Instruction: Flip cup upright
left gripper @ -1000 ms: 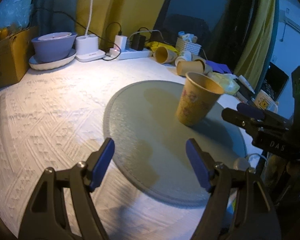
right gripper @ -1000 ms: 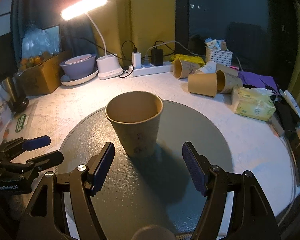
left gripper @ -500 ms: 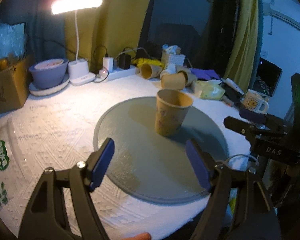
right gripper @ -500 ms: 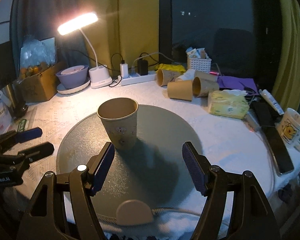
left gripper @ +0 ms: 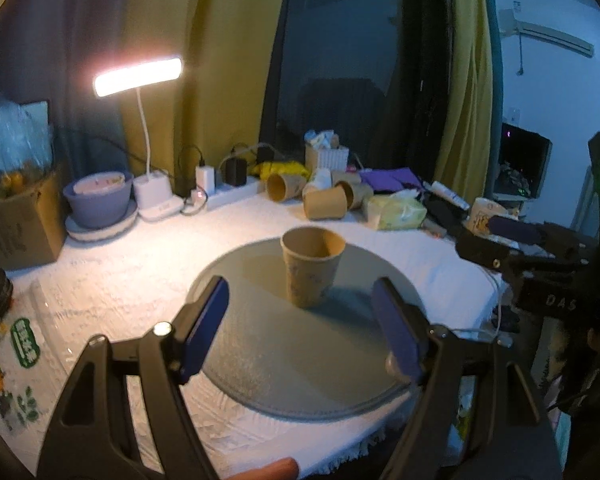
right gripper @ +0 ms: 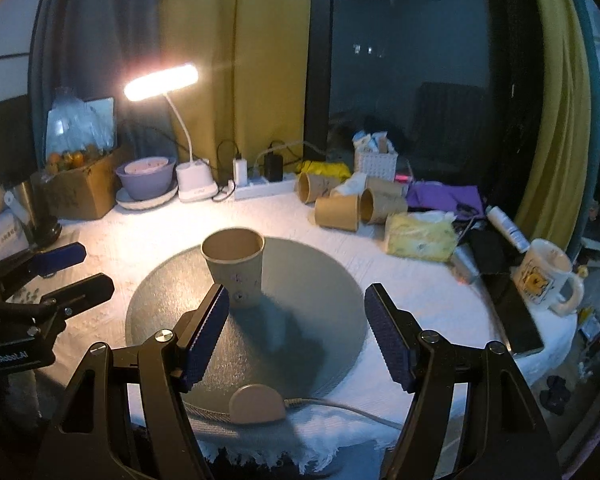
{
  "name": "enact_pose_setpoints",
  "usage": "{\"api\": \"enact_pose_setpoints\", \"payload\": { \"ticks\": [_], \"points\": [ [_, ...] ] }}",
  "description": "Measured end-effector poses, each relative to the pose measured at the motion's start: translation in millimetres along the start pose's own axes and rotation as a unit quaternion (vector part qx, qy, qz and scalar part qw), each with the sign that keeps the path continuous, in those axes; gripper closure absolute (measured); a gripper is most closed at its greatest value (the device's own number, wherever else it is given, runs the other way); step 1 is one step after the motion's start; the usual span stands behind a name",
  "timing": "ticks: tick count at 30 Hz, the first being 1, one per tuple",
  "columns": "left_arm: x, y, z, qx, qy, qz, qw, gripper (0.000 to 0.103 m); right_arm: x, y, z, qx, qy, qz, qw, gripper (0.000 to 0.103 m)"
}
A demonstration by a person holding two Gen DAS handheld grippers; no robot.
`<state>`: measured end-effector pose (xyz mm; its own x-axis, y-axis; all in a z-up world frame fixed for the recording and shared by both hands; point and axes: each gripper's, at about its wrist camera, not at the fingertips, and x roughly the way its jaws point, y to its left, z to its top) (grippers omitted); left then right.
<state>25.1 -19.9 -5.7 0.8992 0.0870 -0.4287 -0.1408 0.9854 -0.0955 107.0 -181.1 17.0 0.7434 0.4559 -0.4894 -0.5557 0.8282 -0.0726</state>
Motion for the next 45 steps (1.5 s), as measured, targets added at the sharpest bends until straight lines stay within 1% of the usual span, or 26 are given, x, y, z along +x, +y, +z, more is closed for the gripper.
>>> {"api": "enact_pose_setpoints", "payload": {
  "ticks": [1, 2, 3, 9, 20, 25, 32, 34, 37, 42, 45],
  "points": [
    [-3, -2, 2, 0.004, -0.007, 0.003, 1.0000, 0.022, -3, -1, 1, -0.001, -0.004, -0.001, 1.000, 0.030],
    [-7, -3, 4, 0.007, -0.014, 0.004, 0.9999, 0.015, -8, -1, 3, -0.002, -0.008, -0.002, 1.000, 0.030],
    [-10, -3, 5, 0.009, -0.021, 0.003, 0.9997, 0.014, -12, -1, 5, -0.003, -0.013, -0.002, 1.000, 0.030],
    [-29, -9, 17, 0.023, -0.056, 0.003, 0.9982, 0.014, -35, 1, 17, -0.007, -0.037, 0.000, 0.999, 0.030],
    [-59, -11, 32, 0.034, -0.100, 0.002, 0.9944, 0.014, -67, 6, 33, -0.013, -0.067, 0.002, 0.998, 0.030],
    [-69, -12, 39, 0.034, -0.114, 0.000, 0.9929, 0.014, -78, 8, 40, -0.010, -0.077, 0.004, 0.997, 0.030],
    [-83, -14, 49, 0.039, -0.134, 0.008, 0.9902, 0.014, -90, 13, 51, -0.004, -0.094, 0.012, 0.995, 0.030],
    [-86, -14, 50, 0.038, -0.137, 0.012, 0.9897, 0.014, -91, 14, 53, -0.004, -0.097, 0.014, 0.995, 0.030],
    [-85, -11, 51, 0.037, -0.136, 0.017, 0.9899, 0.014, -91, 14, 56, -0.001, -0.101, 0.015, 0.995, 0.024],
    [-82, -7, 50, 0.033, -0.133, 0.021, 0.9904, 0.014, -86, 14, 59, 0.003, -0.097, 0.012, 0.995, 0.024],
    [-83, -2, 51, 0.029, -0.133, 0.018, 0.9905, 0.014, -83, 16, 60, 0.002, -0.096, 0.015, 0.995, 0.024]
  ]
}}
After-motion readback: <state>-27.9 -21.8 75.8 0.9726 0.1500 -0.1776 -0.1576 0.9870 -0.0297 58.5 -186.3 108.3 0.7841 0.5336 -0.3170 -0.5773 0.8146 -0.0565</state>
